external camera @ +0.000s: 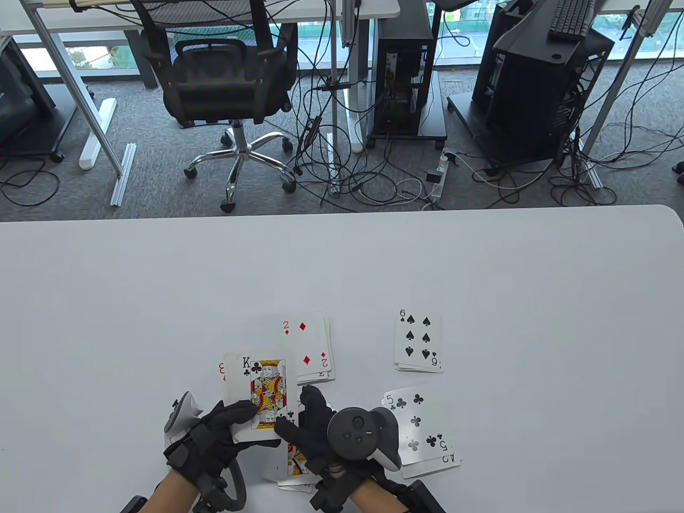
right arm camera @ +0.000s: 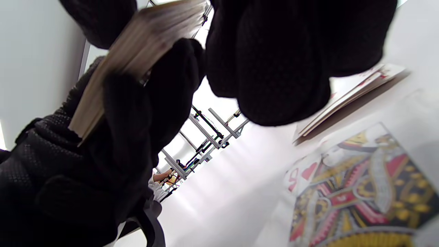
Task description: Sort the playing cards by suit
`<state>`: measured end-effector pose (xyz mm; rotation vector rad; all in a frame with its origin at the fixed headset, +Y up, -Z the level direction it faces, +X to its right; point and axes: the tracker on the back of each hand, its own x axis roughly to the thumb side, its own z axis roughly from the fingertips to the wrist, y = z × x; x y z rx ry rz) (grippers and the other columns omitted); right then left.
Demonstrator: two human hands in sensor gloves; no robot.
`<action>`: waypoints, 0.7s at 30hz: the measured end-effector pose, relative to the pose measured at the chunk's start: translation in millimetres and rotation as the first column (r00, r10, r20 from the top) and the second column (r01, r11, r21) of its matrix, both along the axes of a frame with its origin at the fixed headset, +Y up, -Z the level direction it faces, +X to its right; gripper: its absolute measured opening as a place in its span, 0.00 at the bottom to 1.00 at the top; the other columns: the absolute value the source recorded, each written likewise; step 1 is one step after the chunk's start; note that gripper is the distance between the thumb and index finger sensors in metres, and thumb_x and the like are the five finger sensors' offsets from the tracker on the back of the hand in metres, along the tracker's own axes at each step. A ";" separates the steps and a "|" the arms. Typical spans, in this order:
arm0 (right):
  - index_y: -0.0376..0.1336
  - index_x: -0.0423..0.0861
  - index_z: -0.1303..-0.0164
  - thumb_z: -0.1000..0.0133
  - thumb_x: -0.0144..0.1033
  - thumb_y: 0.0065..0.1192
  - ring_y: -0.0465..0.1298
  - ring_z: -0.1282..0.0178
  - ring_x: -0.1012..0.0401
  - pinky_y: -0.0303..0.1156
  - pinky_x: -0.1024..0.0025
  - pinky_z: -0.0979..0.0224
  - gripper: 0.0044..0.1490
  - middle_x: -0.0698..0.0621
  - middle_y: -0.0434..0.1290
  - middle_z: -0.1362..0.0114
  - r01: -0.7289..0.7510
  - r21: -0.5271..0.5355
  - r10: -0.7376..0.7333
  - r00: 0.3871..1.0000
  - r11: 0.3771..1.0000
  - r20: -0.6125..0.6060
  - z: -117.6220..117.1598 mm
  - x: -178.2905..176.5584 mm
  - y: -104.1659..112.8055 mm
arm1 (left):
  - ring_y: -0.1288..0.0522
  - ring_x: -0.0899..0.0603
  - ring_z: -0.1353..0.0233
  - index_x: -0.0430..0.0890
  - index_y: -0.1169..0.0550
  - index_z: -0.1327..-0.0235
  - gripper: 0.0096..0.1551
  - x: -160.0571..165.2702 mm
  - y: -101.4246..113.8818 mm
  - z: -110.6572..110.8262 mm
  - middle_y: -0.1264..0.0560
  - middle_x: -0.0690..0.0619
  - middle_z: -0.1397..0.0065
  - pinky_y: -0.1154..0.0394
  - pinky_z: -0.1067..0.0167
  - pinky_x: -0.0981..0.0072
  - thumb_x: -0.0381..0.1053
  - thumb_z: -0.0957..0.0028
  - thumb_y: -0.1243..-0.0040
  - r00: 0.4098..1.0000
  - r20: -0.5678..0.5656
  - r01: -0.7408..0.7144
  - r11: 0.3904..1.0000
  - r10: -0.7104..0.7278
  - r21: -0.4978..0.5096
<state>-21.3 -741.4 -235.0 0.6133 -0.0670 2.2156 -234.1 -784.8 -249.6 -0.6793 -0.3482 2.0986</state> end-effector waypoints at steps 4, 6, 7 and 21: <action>0.53 0.22 0.41 0.41 0.47 0.56 0.81 0.67 0.55 0.76 0.49 0.47 0.42 0.45 0.75 0.54 0.026 0.038 -0.028 0.999 0.999 0.036 2.2 -0.1 0.5 | 0.30 0.35 0.25 0.49 0.45 0.21 0.34 1.1 -1.6 0.1 0.38 0.46 0.19 0.23 0.40 0.50 0.51 0.35 0.44 1.000 0.006 0.017 1.000 -0.017 -0.002; 0.57 0.22 0.45 0.42 0.43 0.57 0.82 0.71 0.57 0.78 0.51 0.50 0.37 0.47 0.77 0.59 0.084 0.012 -0.084 0.995 0.996 0.049 1.1 1.8 -0.3 | 0.30 0.35 0.25 0.49 0.45 0.21 0.34 1.3 -1.9 -0.1 0.38 0.46 0.19 0.22 0.41 0.50 0.51 0.35 0.44 1.000 0.012 0.012 1.000 -0.012 0.006; 0.59 0.23 0.47 0.42 0.41 0.57 0.82 0.73 0.58 0.78 0.52 0.51 0.34 0.48 0.77 0.61 0.121 -0.014 -0.120 0.991 0.993 0.050 0.2 3.5 -0.9 | 0.30 0.35 0.25 0.50 0.44 0.21 0.34 1.3 -1.7 -0.2 0.38 0.46 0.19 0.22 0.41 0.50 0.51 0.35 0.44 1.000 0.014 0.008 1.000 -0.008 0.008; 0.65 0.24 0.50 0.41 0.30 0.53 0.82 0.76 0.56 0.79 0.52 0.52 0.24 0.46 0.80 0.63 0.258 -0.082 -0.246 0.959 0.963 0.139 -13.2 28.6 1.9 | 0.30 0.35 0.25 0.49 0.44 0.21 0.34 1.2 0.6 -2.1 0.37 0.46 0.19 0.22 0.41 0.49 0.49 0.36 0.43 1.000 0.015 -0.014 0.999 0.013 0.045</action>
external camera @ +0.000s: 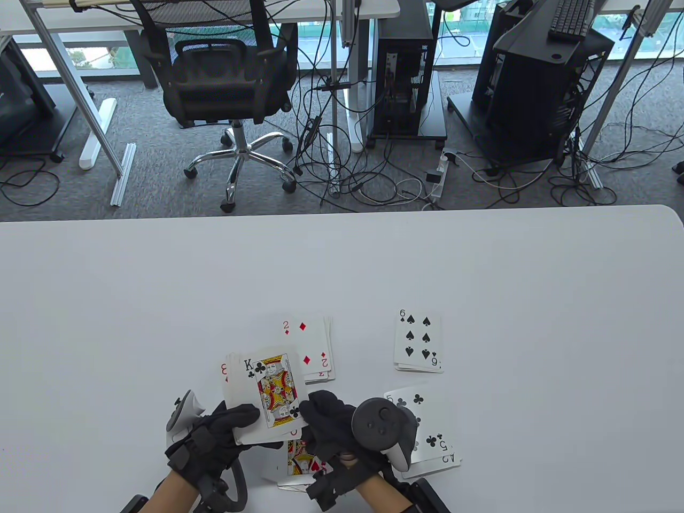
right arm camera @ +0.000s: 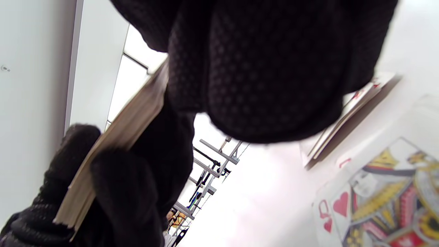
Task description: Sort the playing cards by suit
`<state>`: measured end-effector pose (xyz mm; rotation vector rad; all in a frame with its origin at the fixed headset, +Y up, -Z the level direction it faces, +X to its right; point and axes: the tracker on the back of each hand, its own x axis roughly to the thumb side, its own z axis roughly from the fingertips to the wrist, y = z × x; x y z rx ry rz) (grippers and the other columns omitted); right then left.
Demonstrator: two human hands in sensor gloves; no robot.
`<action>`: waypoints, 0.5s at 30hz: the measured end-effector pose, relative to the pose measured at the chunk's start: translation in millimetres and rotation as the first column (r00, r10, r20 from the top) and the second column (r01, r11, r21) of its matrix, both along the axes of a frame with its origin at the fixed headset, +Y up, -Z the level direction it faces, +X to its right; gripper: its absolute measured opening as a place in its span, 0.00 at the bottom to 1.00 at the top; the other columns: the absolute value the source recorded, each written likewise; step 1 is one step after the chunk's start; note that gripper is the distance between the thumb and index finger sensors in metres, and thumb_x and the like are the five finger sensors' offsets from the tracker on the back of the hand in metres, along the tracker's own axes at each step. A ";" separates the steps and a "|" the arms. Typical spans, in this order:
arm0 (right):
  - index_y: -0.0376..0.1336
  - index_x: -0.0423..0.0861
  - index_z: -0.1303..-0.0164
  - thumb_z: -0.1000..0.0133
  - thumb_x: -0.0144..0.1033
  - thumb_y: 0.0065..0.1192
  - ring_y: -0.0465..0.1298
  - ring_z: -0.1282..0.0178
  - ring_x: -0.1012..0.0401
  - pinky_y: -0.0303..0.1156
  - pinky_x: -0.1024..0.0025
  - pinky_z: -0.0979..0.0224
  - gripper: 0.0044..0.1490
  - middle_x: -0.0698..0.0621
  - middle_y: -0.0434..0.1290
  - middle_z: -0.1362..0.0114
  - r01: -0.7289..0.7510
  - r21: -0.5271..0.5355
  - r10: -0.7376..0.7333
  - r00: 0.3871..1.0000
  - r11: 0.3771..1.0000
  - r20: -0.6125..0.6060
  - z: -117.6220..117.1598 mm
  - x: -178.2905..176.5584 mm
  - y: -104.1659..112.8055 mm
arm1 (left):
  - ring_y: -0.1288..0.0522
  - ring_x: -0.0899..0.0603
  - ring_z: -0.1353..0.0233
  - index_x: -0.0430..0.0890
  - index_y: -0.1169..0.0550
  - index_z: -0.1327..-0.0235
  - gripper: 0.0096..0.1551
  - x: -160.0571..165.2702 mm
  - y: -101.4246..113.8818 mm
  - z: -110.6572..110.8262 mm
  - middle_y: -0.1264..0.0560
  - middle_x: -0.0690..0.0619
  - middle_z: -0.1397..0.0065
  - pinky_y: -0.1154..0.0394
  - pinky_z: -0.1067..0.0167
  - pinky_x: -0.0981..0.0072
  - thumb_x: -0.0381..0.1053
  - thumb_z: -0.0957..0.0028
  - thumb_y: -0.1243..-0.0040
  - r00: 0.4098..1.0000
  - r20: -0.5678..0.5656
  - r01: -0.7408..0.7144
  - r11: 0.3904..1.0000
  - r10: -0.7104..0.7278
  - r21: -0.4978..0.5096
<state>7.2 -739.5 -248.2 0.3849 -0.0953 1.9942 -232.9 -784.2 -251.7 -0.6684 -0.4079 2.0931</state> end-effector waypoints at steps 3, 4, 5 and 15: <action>0.65 0.23 0.51 0.42 0.30 0.54 0.82 0.76 0.56 0.79 0.52 0.53 0.24 0.46 0.80 0.64 0.050 -0.006 -0.050 0.997 0.999 0.059 -5.9 20.3 7.7 | 0.29 0.35 0.26 0.49 0.44 0.21 0.34 0.4 1.7 0.1 0.37 0.46 0.19 0.22 0.41 0.50 0.50 0.35 0.43 0.999 -0.004 -0.038 0.999 0.037 -0.009; 0.65 0.23 0.51 0.42 0.30 0.54 0.82 0.77 0.56 0.79 0.52 0.53 0.24 0.46 0.80 0.64 0.061 -0.010 -0.060 0.996 0.998 0.071 -7.4 28.0 10.5 | 0.29 0.35 0.26 0.49 0.44 0.21 0.34 0.3 1.9 0.0 0.37 0.46 0.19 0.22 0.41 0.50 0.50 0.35 0.44 0.999 -0.005 -0.039 0.999 0.039 -0.009; 0.65 0.23 0.51 0.42 0.30 0.54 0.82 0.77 0.56 0.79 0.52 0.53 0.24 0.46 0.80 0.64 0.069 -0.012 -0.068 0.994 0.998 0.085 -8.6 36.5 13.8 | 0.29 0.35 0.26 0.49 0.44 0.21 0.34 0.2 2.1 0.0 0.37 0.46 0.19 0.22 0.41 0.50 0.50 0.35 0.44 0.999 -0.010 -0.037 0.999 0.037 -0.009; 0.66 0.20 0.54 0.43 0.28 0.55 0.82 0.80 0.55 0.79 0.51 0.56 0.24 0.44 0.80 0.68 -0.305 -0.256 0.346 0.928 0.918 0.136 -7.4 127.1 20.0 | 0.29 0.35 0.26 0.49 0.45 0.21 0.34 -1.7 0.7 0.4 0.37 0.46 0.19 0.22 0.41 0.51 0.50 0.35 0.44 0.999 -0.027 -0.020 0.999 0.019 -0.027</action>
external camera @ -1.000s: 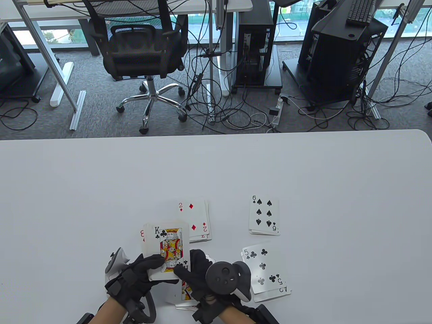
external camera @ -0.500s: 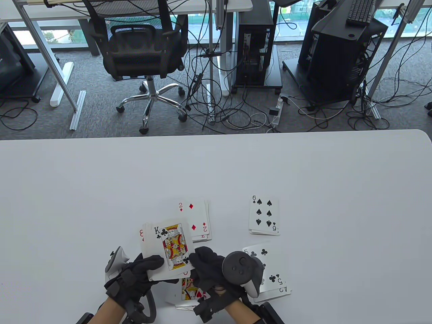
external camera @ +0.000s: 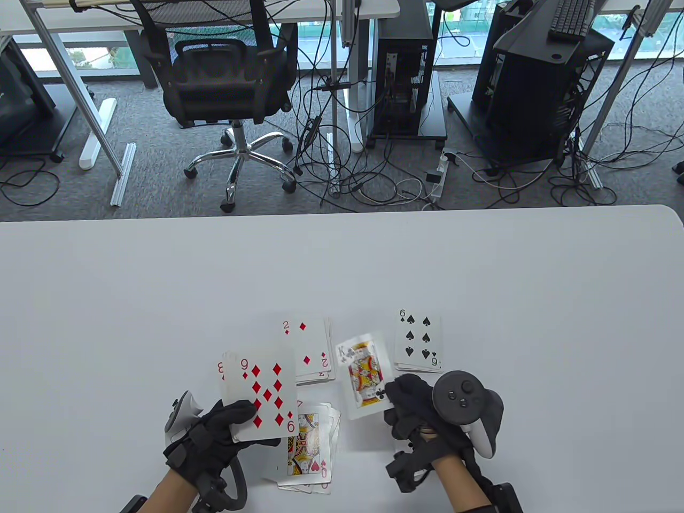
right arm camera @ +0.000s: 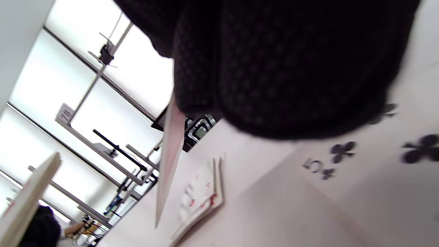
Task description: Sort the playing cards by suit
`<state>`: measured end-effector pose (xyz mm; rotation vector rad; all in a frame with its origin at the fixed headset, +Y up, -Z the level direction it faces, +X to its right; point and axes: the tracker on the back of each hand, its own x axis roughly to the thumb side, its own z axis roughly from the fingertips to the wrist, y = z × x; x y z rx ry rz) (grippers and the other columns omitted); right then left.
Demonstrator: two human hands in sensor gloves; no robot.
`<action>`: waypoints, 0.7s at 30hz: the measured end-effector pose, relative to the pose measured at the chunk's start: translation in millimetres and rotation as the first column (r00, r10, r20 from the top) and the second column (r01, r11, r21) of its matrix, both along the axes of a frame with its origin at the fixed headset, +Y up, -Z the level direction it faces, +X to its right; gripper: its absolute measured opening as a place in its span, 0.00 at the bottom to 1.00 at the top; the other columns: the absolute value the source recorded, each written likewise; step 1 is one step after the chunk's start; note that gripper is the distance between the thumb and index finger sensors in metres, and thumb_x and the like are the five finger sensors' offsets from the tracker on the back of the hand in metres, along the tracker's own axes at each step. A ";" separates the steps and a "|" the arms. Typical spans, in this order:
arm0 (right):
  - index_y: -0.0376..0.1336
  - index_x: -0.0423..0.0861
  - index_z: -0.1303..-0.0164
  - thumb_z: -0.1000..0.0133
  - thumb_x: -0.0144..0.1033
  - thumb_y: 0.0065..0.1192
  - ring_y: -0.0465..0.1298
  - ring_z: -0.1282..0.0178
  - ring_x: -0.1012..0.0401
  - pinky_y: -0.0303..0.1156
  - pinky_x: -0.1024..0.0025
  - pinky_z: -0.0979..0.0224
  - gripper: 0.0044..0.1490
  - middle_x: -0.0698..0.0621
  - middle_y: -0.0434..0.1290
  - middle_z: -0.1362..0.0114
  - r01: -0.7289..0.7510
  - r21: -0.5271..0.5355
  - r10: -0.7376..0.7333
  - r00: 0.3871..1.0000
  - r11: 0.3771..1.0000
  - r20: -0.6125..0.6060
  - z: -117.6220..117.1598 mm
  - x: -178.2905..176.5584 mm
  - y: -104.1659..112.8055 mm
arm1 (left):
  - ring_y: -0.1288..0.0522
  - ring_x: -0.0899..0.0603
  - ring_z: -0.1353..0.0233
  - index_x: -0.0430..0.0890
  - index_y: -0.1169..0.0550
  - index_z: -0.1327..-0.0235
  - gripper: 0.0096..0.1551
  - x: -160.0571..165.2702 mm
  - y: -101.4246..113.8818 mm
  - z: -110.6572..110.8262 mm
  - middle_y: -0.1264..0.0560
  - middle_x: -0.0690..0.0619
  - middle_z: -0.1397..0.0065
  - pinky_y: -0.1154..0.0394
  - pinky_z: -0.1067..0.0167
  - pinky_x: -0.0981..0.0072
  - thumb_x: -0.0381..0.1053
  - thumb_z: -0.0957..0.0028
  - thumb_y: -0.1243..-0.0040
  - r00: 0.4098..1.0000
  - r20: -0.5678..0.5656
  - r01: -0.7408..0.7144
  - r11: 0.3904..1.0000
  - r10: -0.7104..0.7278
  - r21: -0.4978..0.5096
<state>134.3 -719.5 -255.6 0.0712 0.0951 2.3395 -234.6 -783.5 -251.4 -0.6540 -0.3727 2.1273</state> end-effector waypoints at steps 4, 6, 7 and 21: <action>0.66 0.19 0.55 0.43 0.27 0.56 0.81 0.82 0.55 0.79 0.51 0.58 0.24 0.44 0.80 0.69 -0.266 -0.140 0.271 0.963 0.954 0.014 8.2 21.3 -18.7 | 0.29 0.35 0.26 0.49 0.45 0.21 0.34 -0.2 -0.2 0.5 0.38 0.46 0.19 0.22 0.41 0.50 0.50 0.35 0.44 1.000 -0.001 0.004 1.000 -0.004 -0.009; 0.66 0.19 0.55 0.44 0.27 0.56 0.81 0.83 0.55 0.79 0.51 0.58 0.24 0.44 0.80 0.70 -0.402 -0.179 0.409 0.913 0.898 -0.001 10.7 25.2 -27.0 | 0.29 0.35 0.26 0.49 0.45 0.21 0.34 -0.1 -0.3 1.0 0.38 0.46 0.19 0.22 0.41 0.50 0.50 0.35 0.44 1.000 0.001 0.007 1.000 -0.007 -0.015; 0.66 0.19 0.55 0.43 0.27 0.56 0.81 0.83 0.55 0.79 0.51 0.58 0.24 0.44 0.80 0.70 -0.443 -0.197 0.450 0.893 0.875 -0.011 11.0 25.7 -29.6 | 0.29 0.35 0.26 0.49 0.45 0.21 0.34 -0.1 -0.5 1.2 0.38 0.46 0.19 0.22 0.41 0.50 0.50 0.35 0.44 1.000 0.001 0.008 1.000 -0.008 -0.017; 0.65 0.19 0.52 0.42 0.30 0.55 0.81 0.80 0.53 0.78 0.49 0.56 0.28 0.43 0.80 0.67 -0.758 -0.239 0.737 0.649 0.607 -0.186 11.1 5.2 -48.2 | 0.29 0.35 0.26 0.49 0.45 0.21 0.34 -0.3 -0.2 1.6 0.38 0.46 0.19 0.22 0.41 0.51 0.50 0.35 0.44 1.000 0.000 0.013 1.000 -0.013 -0.024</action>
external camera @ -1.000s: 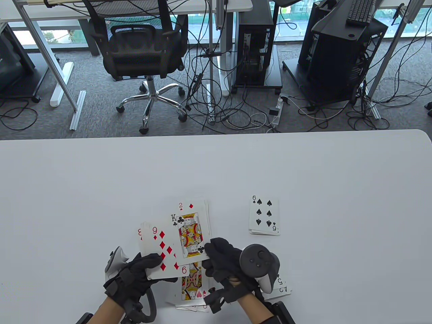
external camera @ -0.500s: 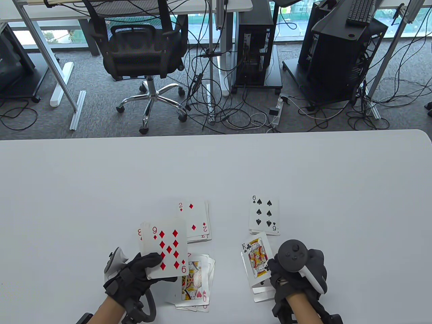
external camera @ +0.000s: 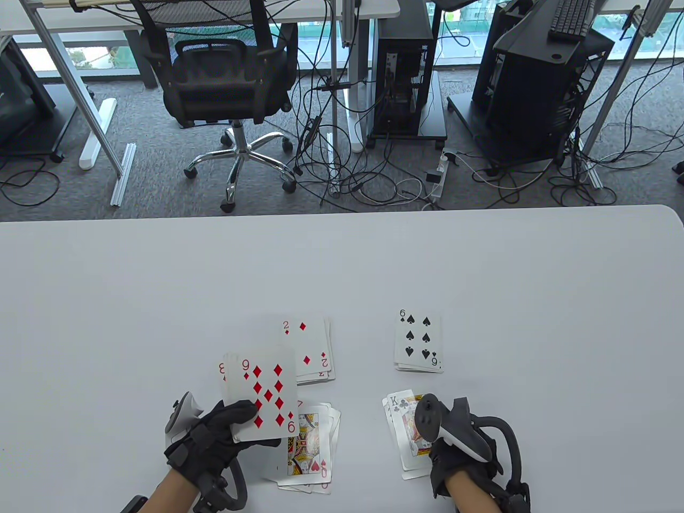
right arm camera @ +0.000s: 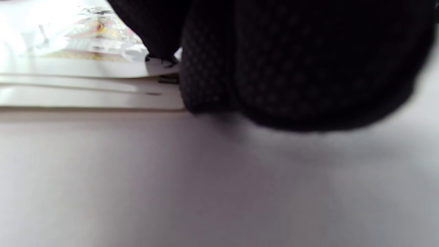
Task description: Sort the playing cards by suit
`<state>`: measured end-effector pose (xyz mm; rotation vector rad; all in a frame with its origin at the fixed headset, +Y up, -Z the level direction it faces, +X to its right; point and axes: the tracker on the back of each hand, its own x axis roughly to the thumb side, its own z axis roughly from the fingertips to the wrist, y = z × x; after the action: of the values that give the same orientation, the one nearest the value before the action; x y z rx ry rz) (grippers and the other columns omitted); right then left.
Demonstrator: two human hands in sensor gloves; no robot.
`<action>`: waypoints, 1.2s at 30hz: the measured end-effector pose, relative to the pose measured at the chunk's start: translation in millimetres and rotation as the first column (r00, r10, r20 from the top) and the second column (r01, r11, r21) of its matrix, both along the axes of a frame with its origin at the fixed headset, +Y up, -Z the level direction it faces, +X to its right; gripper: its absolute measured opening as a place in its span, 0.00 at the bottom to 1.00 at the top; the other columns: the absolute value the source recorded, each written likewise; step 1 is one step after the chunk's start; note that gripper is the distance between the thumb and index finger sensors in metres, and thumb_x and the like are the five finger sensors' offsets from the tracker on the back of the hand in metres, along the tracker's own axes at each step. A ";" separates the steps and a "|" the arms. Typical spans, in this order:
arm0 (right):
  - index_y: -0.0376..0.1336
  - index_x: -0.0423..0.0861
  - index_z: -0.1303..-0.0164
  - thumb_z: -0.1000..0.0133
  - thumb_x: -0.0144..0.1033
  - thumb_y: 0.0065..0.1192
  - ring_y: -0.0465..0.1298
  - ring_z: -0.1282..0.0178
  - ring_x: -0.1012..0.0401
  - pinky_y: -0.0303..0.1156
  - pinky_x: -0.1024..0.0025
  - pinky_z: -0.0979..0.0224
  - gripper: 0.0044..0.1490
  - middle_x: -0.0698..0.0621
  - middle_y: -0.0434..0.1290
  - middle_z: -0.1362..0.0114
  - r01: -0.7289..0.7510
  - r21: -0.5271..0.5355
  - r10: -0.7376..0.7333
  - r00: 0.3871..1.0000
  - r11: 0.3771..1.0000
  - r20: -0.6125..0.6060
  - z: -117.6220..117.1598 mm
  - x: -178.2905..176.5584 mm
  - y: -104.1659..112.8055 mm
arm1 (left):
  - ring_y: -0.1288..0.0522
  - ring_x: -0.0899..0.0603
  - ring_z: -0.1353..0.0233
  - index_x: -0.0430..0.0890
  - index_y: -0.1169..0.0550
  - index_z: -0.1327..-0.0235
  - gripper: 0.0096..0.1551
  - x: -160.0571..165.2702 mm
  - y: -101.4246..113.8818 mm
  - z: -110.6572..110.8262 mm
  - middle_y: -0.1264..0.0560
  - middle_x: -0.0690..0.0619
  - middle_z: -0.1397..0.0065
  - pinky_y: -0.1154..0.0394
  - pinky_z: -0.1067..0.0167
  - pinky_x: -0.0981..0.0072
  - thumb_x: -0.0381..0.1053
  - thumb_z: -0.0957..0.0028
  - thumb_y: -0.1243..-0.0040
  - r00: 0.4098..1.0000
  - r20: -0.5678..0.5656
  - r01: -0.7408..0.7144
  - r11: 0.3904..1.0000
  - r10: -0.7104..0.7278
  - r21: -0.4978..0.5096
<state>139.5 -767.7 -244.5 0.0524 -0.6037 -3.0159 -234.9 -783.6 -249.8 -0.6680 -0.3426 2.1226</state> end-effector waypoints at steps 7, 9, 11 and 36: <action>0.64 0.17 0.49 0.42 0.34 0.57 0.81 0.79 0.51 0.77 0.48 0.55 0.32 0.41 0.80 0.66 0.148 0.155 -0.139 0.988 0.977 -0.069 -6.3 -26.4 37.4 | 0.29 0.35 0.26 0.49 0.45 0.21 0.34 0.2 -1.0 -0.4 0.38 0.46 0.19 0.22 0.41 0.50 0.50 0.35 0.44 1.000 0.005 0.000 1.000 0.000 0.001; 0.64 0.17 0.49 0.42 0.34 0.57 0.81 0.78 0.51 0.77 0.48 0.55 0.33 0.41 0.80 0.65 0.261 0.204 -0.234 0.961 0.944 -0.150 -7.4 -43.2 48.7 | 0.29 0.35 0.26 0.49 0.45 0.21 0.34 0.4 -1.2 -0.2 0.38 0.46 0.19 0.22 0.41 0.50 0.50 0.35 0.44 1.000 0.007 0.002 1.000 -0.002 -0.001; 0.63 0.17 0.48 0.41 0.35 0.55 0.81 0.78 0.51 0.77 0.48 0.54 0.33 0.40 0.80 0.64 0.393 0.218 -0.345 0.910 0.893 -0.230 -7.6 -60.6 56.0 | 0.29 0.35 0.26 0.49 0.45 0.21 0.34 0.4 -1.4 -0.1 0.38 0.46 0.19 0.22 0.41 0.50 0.50 0.35 0.44 1.000 0.008 0.003 1.000 -0.003 -0.001; 0.60 0.22 0.46 0.43 0.42 0.59 0.82 0.73 0.54 0.77 0.49 0.51 0.36 0.45 0.78 0.60 0.883 0.221 -0.794 0.469 0.414 -0.388 -11.2 -155.0 43.3 | 0.29 0.35 0.26 0.50 0.44 0.21 0.34 -0.8 -0.1 -1.6 0.37 0.46 0.19 0.22 0.41 0.50 0.50 0.35 0.43 1.000 0.006 0.001 1.000 -0.002 0.026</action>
<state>-15.6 -724.4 -255.8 -0.8540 0.1256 -3.9759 -235.6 -783.7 -251.3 -0.6593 -0.3725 2.1115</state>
